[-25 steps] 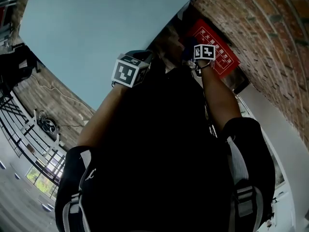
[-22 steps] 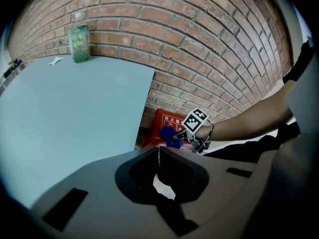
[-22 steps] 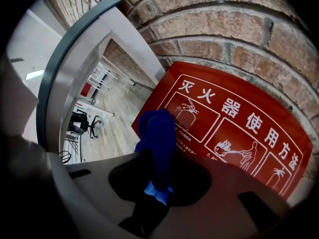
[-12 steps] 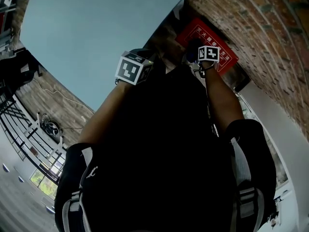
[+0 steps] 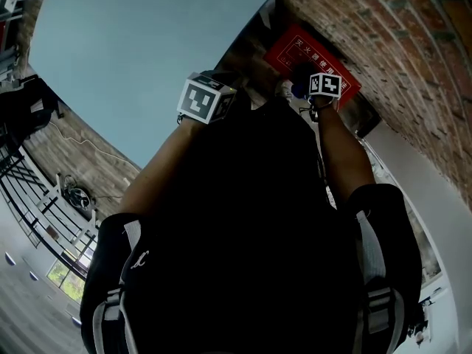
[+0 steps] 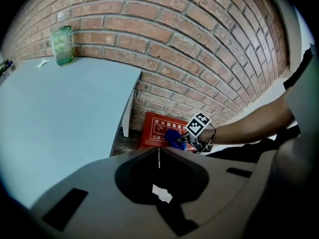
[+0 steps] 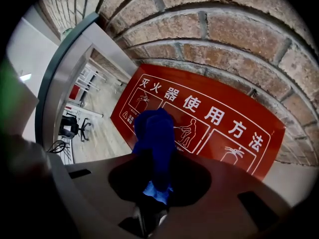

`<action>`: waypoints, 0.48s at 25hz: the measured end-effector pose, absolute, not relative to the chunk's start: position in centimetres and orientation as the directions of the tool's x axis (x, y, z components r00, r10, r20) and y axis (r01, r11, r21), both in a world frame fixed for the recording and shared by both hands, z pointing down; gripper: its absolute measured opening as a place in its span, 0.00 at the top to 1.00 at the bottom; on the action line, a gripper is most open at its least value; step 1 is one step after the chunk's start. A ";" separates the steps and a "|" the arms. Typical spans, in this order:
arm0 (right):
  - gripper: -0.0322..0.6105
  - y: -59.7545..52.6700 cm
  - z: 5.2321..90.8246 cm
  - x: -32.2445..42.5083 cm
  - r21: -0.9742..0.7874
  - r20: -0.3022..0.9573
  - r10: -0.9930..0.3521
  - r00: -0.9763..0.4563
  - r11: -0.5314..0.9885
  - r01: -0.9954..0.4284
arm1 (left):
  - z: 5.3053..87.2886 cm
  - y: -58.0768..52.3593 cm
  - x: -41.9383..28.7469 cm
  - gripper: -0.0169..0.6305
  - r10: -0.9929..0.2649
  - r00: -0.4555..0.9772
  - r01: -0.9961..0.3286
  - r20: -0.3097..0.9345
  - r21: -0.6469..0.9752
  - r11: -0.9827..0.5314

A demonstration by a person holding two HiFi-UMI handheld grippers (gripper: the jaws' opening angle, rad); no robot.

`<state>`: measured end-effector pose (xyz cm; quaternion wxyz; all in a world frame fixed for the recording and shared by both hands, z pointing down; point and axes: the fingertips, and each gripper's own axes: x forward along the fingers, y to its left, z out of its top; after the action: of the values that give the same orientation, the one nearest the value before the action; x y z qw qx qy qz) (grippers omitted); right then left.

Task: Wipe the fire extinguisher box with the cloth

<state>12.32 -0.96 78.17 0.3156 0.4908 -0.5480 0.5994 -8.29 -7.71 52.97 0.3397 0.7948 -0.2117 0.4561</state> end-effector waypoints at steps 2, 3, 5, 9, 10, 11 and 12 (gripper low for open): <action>0.82 -0.4 78.1 12.8 -0.334 0.940 -0.149 -0.308 -0.208 -0.919 | 52.9 -7.8 -8.1 0.96 -0.025 0.499 -0.645 0.866 0.352 -0.679; 0.82 -0.1 78.1 13.1 -0.329 0.942 -0.143 -0.303 -0.212 -0.920 | 52.8 -7.8 -8.0 0.96 -0.024 0.500 -0.643 0.866 0.353 -0.680; 0.82 0.4 78.1 13.5 -0.320 0.945 -0.133 -0.297 -0.212 -0.923 | 52.7 -7.9 -7.8 0.96 -0.023 0.502 -0.639 0.865 0.353 -0.683; 0.82 1.4 78.0 15.1 -0.294 0.954 -0.109 -0.279 -0.169 -0.941 | 52.7 -8.1 -7.3 0.96 -0.021 0.503 -0.629 0.864 0.349 -0.695; 0.82 1.6 78.0 15.4 -0.290 0.956 -0.105 -0.275 -0.166 -0.943 | 52.8 -8.1 -7.3 0.96 -0.019 0.502 -0.628 0.865 0.349 -0.696; 0.82 1.7 78.0 15.7 -0.287 0.956 -0.103 -0.273 -0.166 -0.943 | 52.7 -8.2 -7.3 0.96 -0.017 0.501 -0.627 0.865 0.349 -0.697; 0.82 1.8 77.9 15.9 -0.285 0.957 -0.102 -0.271 -0.170 -0.943 | 52.6 -8.3 -7.3 0.96 -0.016 0.502 -0.625 0.865 0.350 -0.698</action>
<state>15.89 1.84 77.89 0.3567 0.4872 -0.5365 0.5896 -7.30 -8.31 52.65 0.3331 0.7999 -0.2004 0.4573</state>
